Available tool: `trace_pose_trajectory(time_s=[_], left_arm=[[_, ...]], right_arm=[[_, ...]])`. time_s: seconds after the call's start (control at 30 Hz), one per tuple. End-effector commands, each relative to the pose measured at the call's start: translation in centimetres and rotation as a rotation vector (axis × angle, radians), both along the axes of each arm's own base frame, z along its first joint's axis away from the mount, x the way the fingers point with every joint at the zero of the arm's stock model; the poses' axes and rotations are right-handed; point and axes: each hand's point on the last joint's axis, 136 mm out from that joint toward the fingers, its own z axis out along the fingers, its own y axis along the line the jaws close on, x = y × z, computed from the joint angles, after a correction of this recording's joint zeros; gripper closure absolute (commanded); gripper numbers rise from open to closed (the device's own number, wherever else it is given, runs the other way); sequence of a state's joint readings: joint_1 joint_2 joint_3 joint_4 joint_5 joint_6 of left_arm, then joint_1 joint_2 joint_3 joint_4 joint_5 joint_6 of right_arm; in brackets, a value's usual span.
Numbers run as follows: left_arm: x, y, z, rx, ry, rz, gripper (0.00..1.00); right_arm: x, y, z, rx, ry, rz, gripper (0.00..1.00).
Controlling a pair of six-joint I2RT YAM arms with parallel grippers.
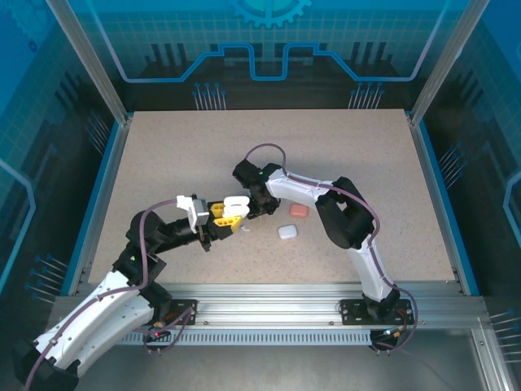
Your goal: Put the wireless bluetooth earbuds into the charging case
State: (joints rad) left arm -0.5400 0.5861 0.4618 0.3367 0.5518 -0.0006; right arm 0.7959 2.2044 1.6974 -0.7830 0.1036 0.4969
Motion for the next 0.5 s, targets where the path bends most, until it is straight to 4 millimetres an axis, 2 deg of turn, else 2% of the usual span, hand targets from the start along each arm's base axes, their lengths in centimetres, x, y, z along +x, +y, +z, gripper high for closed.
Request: trace_pose_trajectory(time_s=[0.0, 0.2, 0.47], left_arm=[[-0.1, 0.1, 0.6, -0.012, -0.014, 0.011, 0.85], [0.0, 0.2, 0.5, -0.011, -0.009, 0.018, 0.85], [0.3, 0.3, 0.1, -0.021, 0.011, 0.034, 0.85]], right_arm=[[-1.1, 0.2, -0.7, -0.035, 0.037, 0.030, 0.64], [-1.2, 0.1, -0.1, -0.040, 0.023, 0.041, 0.70], [-0.7, -0.6, 2.0, -0.017, -0.042, 0.034, 0.72]])
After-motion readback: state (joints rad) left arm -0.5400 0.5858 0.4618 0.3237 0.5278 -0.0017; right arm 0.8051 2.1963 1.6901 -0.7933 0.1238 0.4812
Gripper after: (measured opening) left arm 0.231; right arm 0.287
